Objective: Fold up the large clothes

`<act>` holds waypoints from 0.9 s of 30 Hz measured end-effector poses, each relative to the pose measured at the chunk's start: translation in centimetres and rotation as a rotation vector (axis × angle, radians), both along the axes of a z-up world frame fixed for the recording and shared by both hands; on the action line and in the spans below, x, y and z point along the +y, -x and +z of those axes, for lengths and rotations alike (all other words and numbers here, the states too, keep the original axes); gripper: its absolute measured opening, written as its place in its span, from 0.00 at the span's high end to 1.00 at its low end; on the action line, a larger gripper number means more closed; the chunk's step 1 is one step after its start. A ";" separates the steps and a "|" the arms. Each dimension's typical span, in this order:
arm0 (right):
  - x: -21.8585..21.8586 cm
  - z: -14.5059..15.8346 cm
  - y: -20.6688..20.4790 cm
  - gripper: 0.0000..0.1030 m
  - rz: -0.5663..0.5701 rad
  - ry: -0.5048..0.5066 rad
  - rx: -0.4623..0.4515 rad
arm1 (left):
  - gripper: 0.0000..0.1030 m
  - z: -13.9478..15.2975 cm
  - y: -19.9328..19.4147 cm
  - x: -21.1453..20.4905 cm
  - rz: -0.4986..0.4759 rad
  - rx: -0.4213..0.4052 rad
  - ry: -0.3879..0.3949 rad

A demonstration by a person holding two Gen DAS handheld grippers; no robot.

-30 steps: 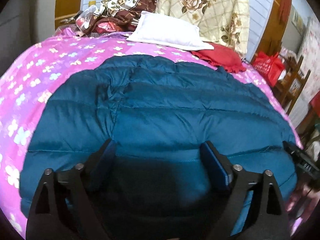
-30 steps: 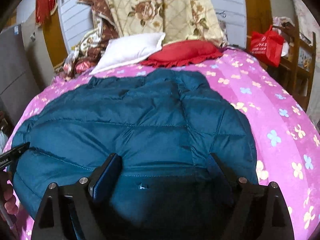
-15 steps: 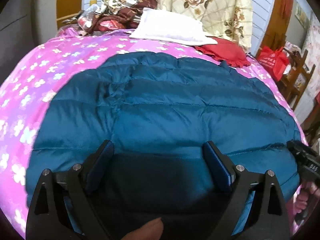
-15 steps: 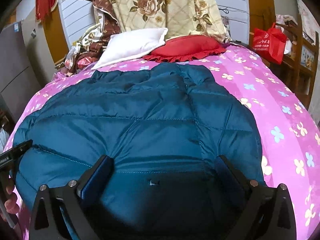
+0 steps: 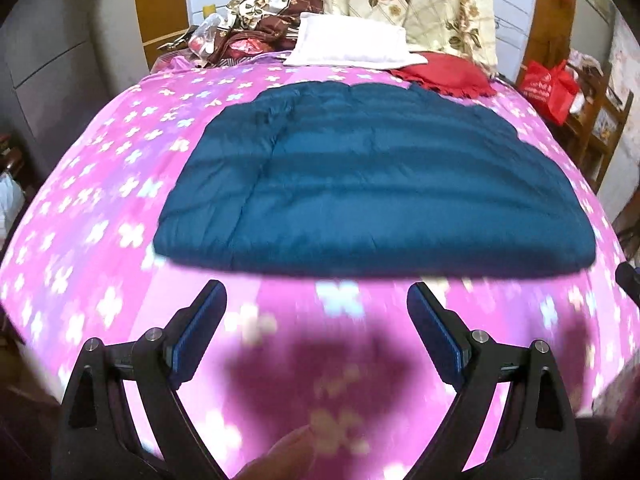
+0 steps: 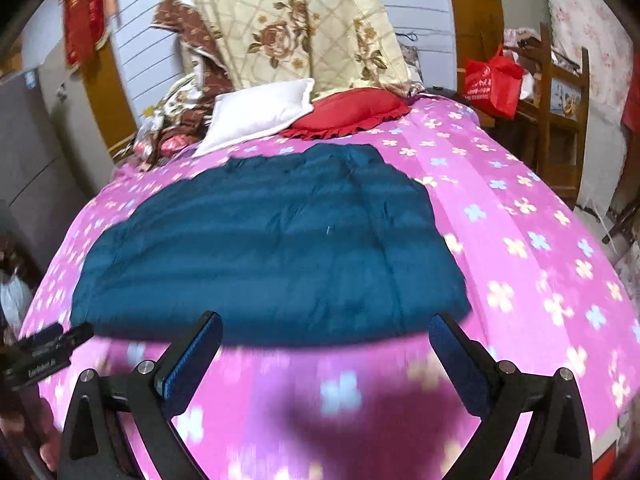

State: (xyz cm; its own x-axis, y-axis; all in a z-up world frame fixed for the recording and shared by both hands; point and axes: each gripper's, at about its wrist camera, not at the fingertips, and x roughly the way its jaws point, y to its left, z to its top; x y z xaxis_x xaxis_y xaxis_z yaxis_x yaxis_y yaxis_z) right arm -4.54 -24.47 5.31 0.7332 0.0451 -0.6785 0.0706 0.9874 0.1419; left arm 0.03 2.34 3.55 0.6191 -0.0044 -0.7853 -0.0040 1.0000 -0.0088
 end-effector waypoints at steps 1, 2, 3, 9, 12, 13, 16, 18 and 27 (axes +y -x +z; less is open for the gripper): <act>0.3 0.1 1.2 0.01 0.011 0.011 -0.003 | 0.11 0.2 1.1 -0.4 -0.004 0.002 -0.003; 0.6 0.3 2.5 0.01 0.020 0.032 -0.005 | 0.11 0.3 1.9 -0.8 -0.012 0.002 -0.006; 0.8 0.4 3.5 0.01 0.023 0.046 -0.011 | 0.11 0.5 2.8 -1.4 -0.023 -0.001 -0.013; 2.0 1.7 8.1 0.01 0.051 0.126 -0.035 | 0.11 1.1 6.4 -2.7 -0.047 0.009 -0.005; 1.9 2.4 10.0 0.01 0.041 0.129 -0.049 | 0.11 1.2 7.8 -3.1 -0.060 0.007 0.001; 1.8 2.4 10.3 0.01 0.040 0.125 -0.047 | 0.11 1.3 8.1 -3.2 -0.059 0.001 -0.005; 1.6 2.5 11.2 0.01 0.027 0.128 -0.044 | 0.11 1.3 8.5 -3.4 -0.065 0.002 -0.012; 1.4 2.6 11.5 0.01 0.022 0.127 -0.044 | 0.11 1.3 8.6 -3.5 -0.062 0.003 -0.016; 1.3 2.9 11.8 0.01 0.018 0.129 -0.046 | 0.11 1.5 9.1 -3.9 -0.075 -0.016 -0.021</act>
State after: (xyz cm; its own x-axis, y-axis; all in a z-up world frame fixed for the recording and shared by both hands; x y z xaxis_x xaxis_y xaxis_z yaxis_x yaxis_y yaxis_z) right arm -16.34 -23.12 8.24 0.7638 -0.0269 -0.6449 0.0491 0.9987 0.0164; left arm -9.07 -1.61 5.06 0.6300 -0.0350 -0.7758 0.0707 0.9974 0.0124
